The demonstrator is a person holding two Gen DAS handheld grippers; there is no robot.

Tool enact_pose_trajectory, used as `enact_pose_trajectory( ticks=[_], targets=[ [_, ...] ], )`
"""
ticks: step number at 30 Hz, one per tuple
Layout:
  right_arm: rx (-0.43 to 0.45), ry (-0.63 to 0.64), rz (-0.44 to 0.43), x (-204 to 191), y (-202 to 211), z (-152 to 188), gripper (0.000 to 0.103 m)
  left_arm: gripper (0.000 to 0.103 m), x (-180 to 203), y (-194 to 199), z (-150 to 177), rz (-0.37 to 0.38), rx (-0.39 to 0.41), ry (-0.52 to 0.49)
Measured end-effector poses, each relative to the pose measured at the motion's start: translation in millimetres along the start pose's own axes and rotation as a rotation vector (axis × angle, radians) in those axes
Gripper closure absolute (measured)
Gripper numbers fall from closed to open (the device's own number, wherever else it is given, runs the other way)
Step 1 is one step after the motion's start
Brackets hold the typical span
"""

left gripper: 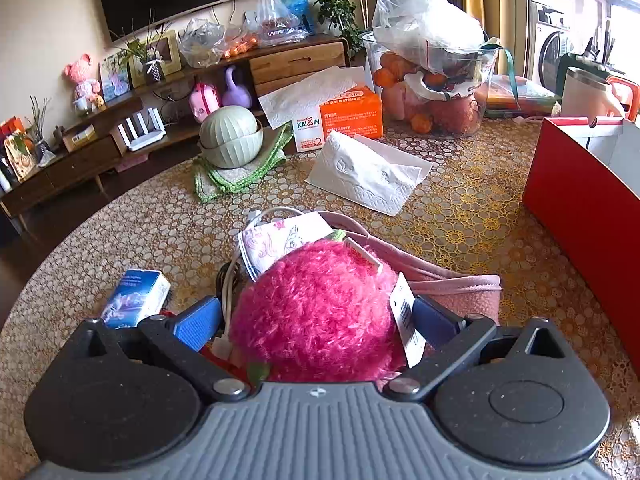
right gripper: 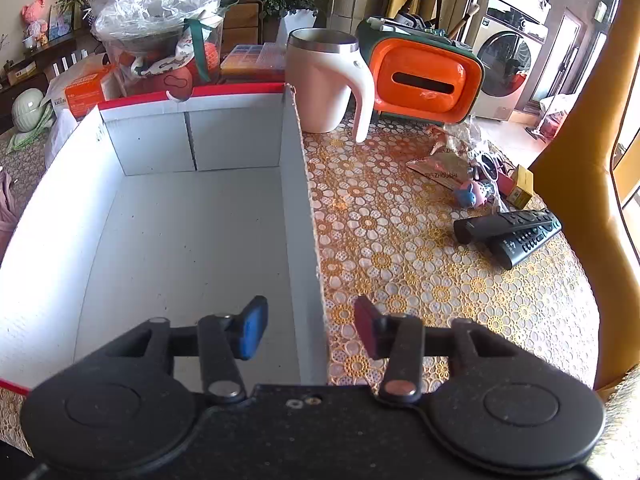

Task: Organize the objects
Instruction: 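Lift the plush toy with the left gripper and carry it over the box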

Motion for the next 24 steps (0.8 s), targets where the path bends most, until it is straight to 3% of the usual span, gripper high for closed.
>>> enact_pose_trajectory(
  ticks=[2,4,11,17,18,20,21,24],
  targets=[
    [-0.004,-0.005,-0.008,0,1,1,0.074,0.012,-1,0,0,0.016,-0.002,0.014],
    [-0.003,-0.006,-0.009,-1,2,2,0.075,0.017,-2,1,0,0.026,-0.002,0.028],
    [-0.007,-0.014,0.010,1,2,3,0.095,0.029,-5,10,-3,0.038,0.020,0.052],
    [-0.015,-0.025,0.005,1,3,2,0.097,0.037,-6,21,-7,0.028,0.025,0.041],
    [-0.015,-0.023,0.004,0,4,2,0.097,0.042,-7,24,-7,0.032,0.026,0.045],
    [-0.013,-0.020,0.000,-1,5,3,0.098,0.065,-6,31,-9,0.046,0.038,0.047],
    [-0.013,-0.021,-0.001,-1,6,4,0.098,0.071,-6,34,-11,0.051,0.039,0.044],
    [-0.012,-0.018,0.000,-3,6,4,0.098,0.072,-4,37,-13,0.033,0.038,0.014]
  ],
)
Point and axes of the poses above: each gripper's, at about its wrist camera, not at the fingertips, and y roughly against the way its jaws point, x to its right, z to its underside, the point moved 3 cm from there along -y, roughly the way its jaws point, and after that the axes turned 4 degrees about x, right-handed, at the moved point
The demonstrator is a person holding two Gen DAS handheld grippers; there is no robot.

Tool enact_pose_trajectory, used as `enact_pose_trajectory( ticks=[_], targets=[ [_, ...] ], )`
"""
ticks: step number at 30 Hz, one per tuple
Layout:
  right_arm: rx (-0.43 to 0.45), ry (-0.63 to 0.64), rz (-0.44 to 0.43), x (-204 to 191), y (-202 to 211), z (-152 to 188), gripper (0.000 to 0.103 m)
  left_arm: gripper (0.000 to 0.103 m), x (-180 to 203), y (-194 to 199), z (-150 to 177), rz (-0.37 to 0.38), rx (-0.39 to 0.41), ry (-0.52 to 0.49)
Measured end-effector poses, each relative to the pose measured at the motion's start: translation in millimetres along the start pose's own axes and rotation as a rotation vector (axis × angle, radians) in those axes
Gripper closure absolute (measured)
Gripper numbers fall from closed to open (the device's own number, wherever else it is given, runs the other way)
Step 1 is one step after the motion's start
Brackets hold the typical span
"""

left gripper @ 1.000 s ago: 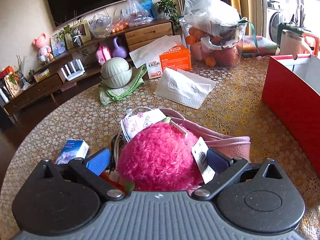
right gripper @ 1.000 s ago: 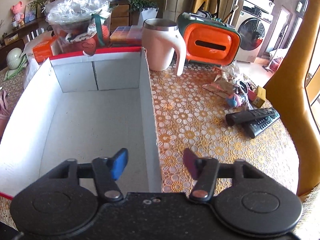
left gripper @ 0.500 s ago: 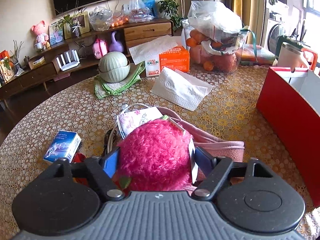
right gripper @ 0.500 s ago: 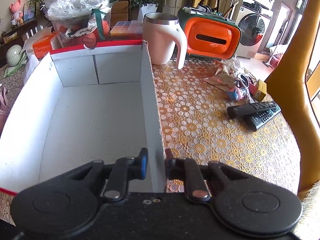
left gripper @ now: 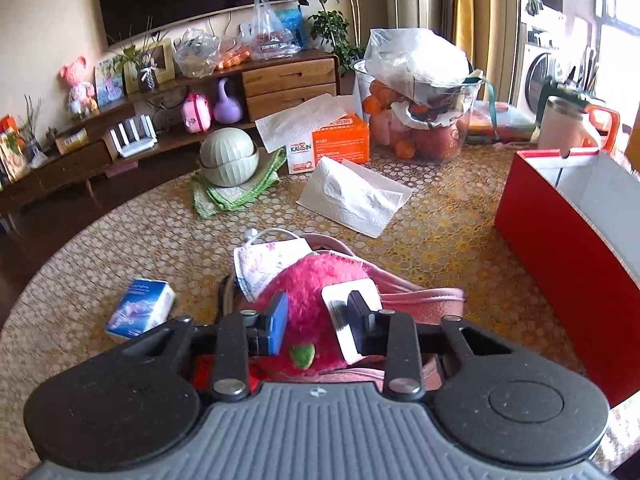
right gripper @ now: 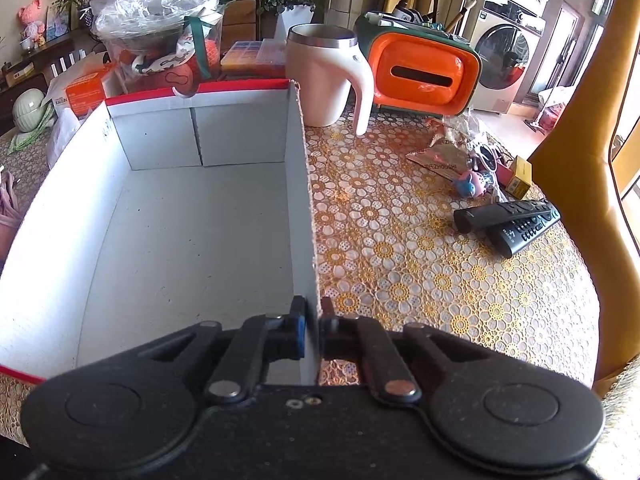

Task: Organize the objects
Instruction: 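Lift the plush toy with the left gripper and carry it over the box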

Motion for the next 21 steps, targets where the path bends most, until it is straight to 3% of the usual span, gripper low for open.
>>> enact_pose_trajectory(
  ticks=[3,5,6,7,9,15,21],
  targets=[
    [0.000,-0.003,-0.005,0,1,1,0.098,0.070,-2,0,1,-0.010,-0.003,-0.010],
    [-0.001,0.001,-0.007,-1,1,2,0.098,0.048,-4,1,1,0.003,-0.002,-0.006],
    [0.000,0.003,-0.008,-1,2,2,0.098,0.024,-4,2,1,0.016,0.004,-0.005],
    [0.000,0.004,-0.009,-1,1,2,0.098,0.014,-5,4,1,0.017,0.015,-0.004],
    [0.000,0.003,-0.009,-1,1,2,0.098,0.013,-4,3,-1,0.009,0.024,-0.024],
    [-0.005,0.007,-0.008,-1,1,2,0.098,0.010,-7,-28,2,-0.003,-0.064,-0.053],
    [-0.009,0.027,-0.010,-2,0,1,0.098,0.010,-7,-43,6,0.048,-0.104,-0.058]
  ],
)
Point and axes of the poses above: each gripper's, at about its wrist camera, not at the fingertips, and y roughly against the way its jaws point, x to its right, z to its underside, the point moved 3 cm from there along -y, roughly the way its jaws point, and after that the axes turned 4 degrees about x, right-handed, at the moved point
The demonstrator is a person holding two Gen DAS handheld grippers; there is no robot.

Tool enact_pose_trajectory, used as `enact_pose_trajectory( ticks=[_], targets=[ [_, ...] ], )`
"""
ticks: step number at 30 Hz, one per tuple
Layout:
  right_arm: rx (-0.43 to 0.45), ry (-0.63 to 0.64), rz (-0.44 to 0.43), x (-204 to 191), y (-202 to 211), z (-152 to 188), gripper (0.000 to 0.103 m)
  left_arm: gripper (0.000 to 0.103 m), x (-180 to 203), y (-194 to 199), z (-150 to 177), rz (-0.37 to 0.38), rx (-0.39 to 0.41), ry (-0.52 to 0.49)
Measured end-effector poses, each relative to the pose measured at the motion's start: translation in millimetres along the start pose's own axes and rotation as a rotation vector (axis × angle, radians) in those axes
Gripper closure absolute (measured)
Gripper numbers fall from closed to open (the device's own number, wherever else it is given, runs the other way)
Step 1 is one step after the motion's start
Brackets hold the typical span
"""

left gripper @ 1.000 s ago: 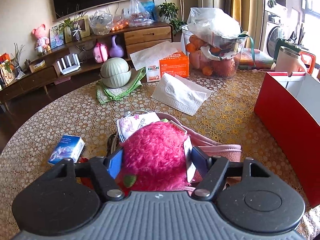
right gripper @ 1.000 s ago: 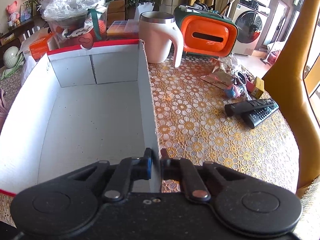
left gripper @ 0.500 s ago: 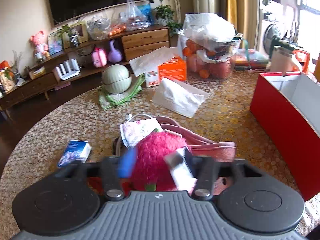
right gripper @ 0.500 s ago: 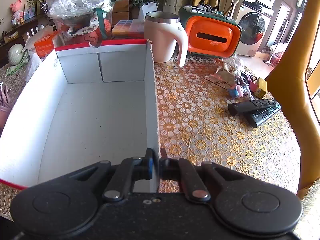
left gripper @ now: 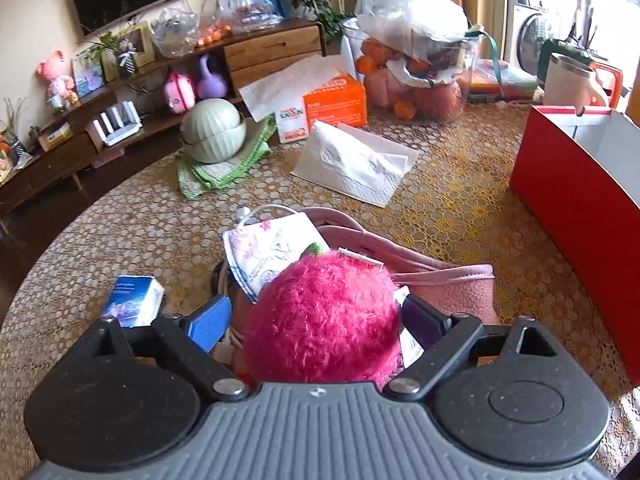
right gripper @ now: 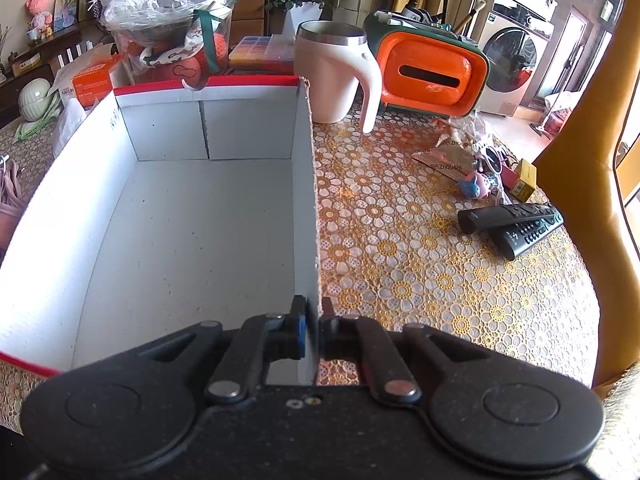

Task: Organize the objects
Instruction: 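Lift the plush toy with the left gripper and carry it over the box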

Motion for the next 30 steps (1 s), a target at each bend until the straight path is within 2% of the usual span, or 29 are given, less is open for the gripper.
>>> enact_pose_trajectory(
  ticks=[2,3,4,10,16,21,26,30],
  targets=[
    [-0.001,0.003,-0.001,0,0,0,0.098,0.010,1,-4,0,0.013,-0.016,0.005],
    [-0.002,0.006,0.000,-1,0,0,0.098,0.013,1,-5,1,0.021,-0.022,0.011],
    [-0.002,0.008,0.001,-1,1,0,0.098,0.025,2,-5,1,0.038,-0.024,0.018],
    [-0.003,0.008,0.001,-1,1,1,0.098,0.041,2,-2,0,0.055,-0.027,0.033],
    [-0.002,0.011,0.002,-2,1,1,0.098,0.043,3,18,-4,0.061,-0.011,0.038],
    [-0.002,0.013,0.001,-2,1,1,0.098,0.043,15,50,-17,0.101,0.022,0.011],
    [-0.001,0.015,-0.001,-2,1,1,0.098,0.043,32,80,-39,0.178,0.074,-0.015],
    [-0.001,0.019,-0.003,-2,1,1,0.098,0.043,62,99,-60,0.256,0.111,-0.065]
  ],
)
Point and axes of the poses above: each gripper's, at about its wrist camera, not at the fingertips, and y roughly against the way its jaws point, x to its right, z to its underside, the point moved 3 cm from there along -y, roughly the way its jaws point, and after that the axes turned 4 degrees about x, right-handed, at the moved point
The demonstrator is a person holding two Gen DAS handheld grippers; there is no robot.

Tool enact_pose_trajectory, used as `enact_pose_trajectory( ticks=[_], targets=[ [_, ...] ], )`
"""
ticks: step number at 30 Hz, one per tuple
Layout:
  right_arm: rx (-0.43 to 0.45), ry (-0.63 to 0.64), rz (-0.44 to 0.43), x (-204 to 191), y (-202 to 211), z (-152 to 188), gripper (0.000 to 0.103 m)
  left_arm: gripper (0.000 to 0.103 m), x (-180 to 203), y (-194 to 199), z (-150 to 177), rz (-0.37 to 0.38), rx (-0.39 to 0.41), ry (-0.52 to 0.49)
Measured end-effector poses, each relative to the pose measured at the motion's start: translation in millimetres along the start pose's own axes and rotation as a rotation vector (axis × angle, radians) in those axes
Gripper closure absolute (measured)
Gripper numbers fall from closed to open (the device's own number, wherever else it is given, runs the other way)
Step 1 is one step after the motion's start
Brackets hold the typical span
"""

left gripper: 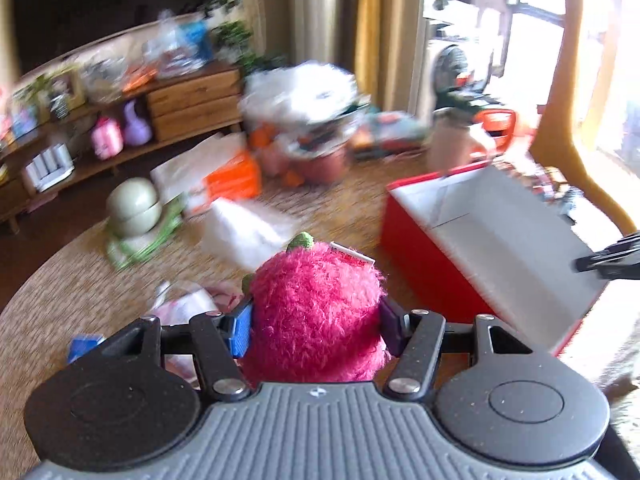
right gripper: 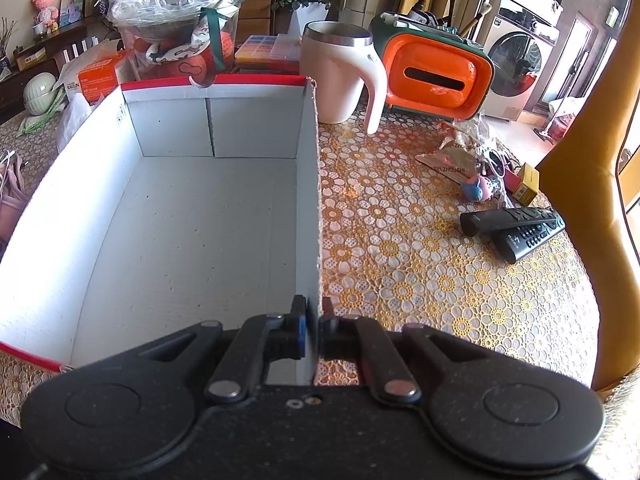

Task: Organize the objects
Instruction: 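Lift the plush toy with the left gripper and carry it over the box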

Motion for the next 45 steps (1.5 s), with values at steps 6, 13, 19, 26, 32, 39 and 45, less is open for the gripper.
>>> enact_pose_trajectory(
  ticks=[6,13,19,26,32,39,45],
  targets=[
    [-0.004,0.002,-0.006,0,0,-1,0.099,0.042,62,-13,-31,0.134,0.012,-0.074],
    [-0.008,0.001,-0.012,1,0,-1,0.099,0.042,124,-52,-46,0.208,-0.025,-0.151],
    [-0.013,0.007,-0.024,1,1,0,0.100,0.042,164,-90,-41,0.210,-0.079,-0.226],
    [-0.013,0.020,-0.026,0,2,0,0.100,0.058,196,-118,-35,0.230,-0.133,-0.294],
    [-0.014,0.017,-0.031,0,3,1,0.100,0.058,191,-126,-25,0.225,-0.170,-0.277],
    [-0.014,0.019,-0.027,0,2,2,0.100,0.058,176,-105,-21,0.237,-0.149,-0.249],
    [-0.018,0.027,-0.016,-3,3,0,0.099,0.058,166,-86,-17,0.249,-0.136,-0.229]
  ],
)
Point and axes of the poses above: each gripper's, at about its wrist camera, not at the fingertips, and y roughly against the way its jaws point, x to its right, z to its underside, the point moved 3 cm from there along -y, roughly the way its jaws point, and after that the axes turned 4 degrees about x, right-handed, at the moved point
